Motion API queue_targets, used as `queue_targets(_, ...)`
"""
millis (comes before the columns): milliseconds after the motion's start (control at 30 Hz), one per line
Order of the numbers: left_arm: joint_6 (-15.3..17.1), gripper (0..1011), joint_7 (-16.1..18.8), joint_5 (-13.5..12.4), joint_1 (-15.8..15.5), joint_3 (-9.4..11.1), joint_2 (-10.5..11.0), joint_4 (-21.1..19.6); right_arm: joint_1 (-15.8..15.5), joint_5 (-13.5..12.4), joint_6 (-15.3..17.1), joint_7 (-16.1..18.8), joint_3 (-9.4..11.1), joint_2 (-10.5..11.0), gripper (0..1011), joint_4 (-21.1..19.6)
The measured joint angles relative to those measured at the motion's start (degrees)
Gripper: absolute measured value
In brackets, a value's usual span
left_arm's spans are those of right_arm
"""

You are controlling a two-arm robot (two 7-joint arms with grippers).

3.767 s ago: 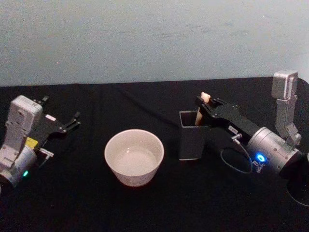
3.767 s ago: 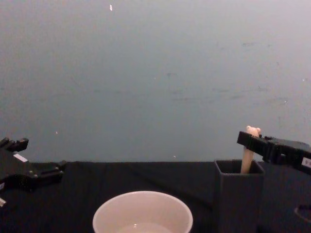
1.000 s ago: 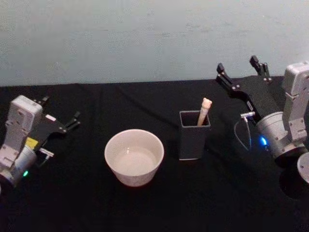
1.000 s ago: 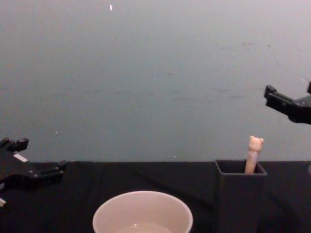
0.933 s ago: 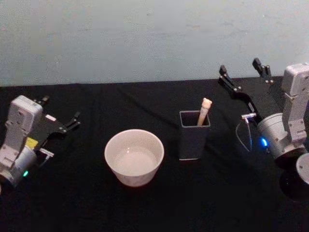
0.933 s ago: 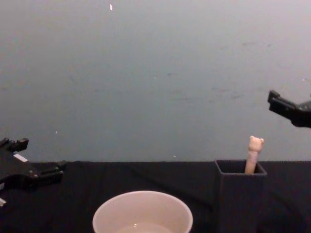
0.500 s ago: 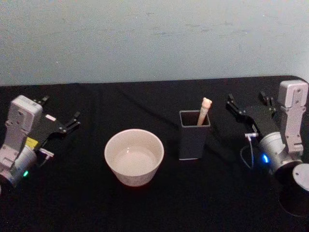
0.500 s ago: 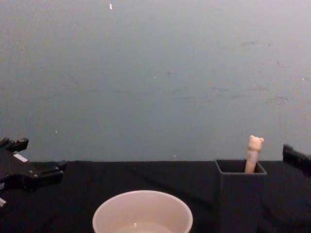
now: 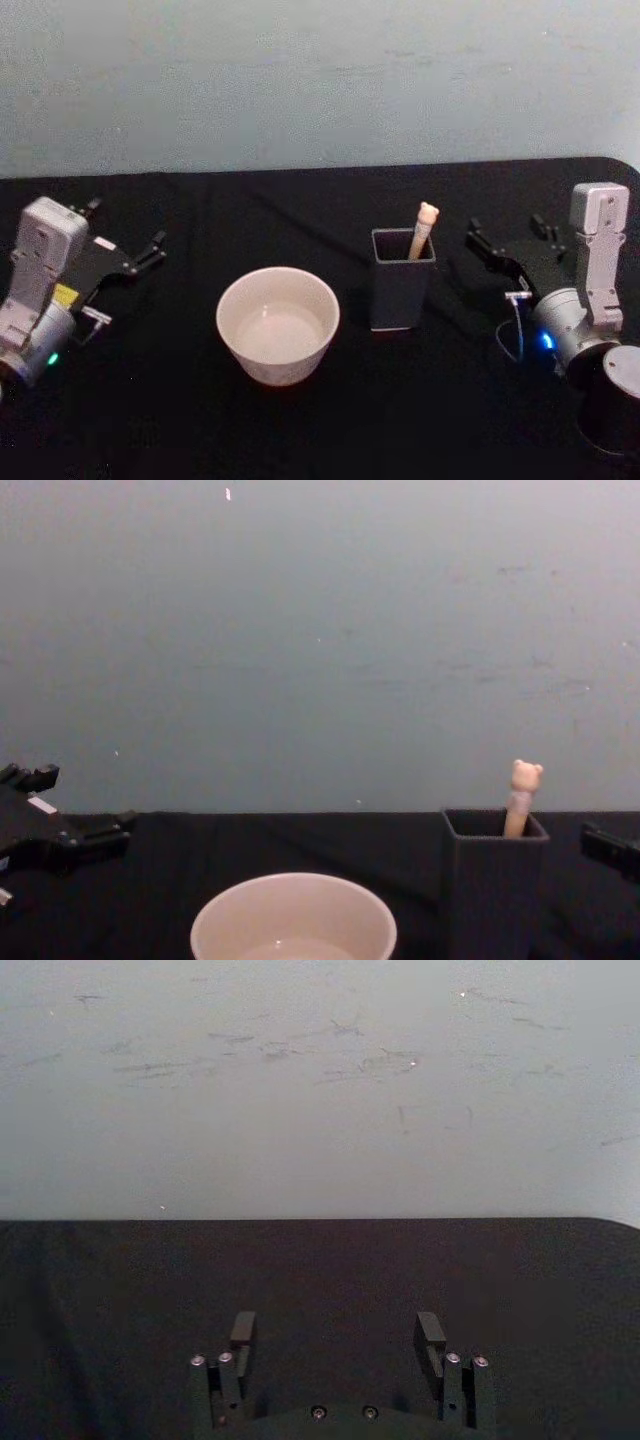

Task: Pick up the stirring spoon with one hand, stir inside the cup, then place it back in its original position.

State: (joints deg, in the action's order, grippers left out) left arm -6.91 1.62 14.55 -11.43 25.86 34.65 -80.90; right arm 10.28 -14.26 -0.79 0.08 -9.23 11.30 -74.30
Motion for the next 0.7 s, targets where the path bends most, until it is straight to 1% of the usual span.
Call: queue_targets(700, 0.00, 1001, 0.00, 0.00, 0.00, 0.00, 0.00, 0.00, -0.06, -0.07, -0.27, -0.13, -0.25, 0.17, 1002, -0.34)
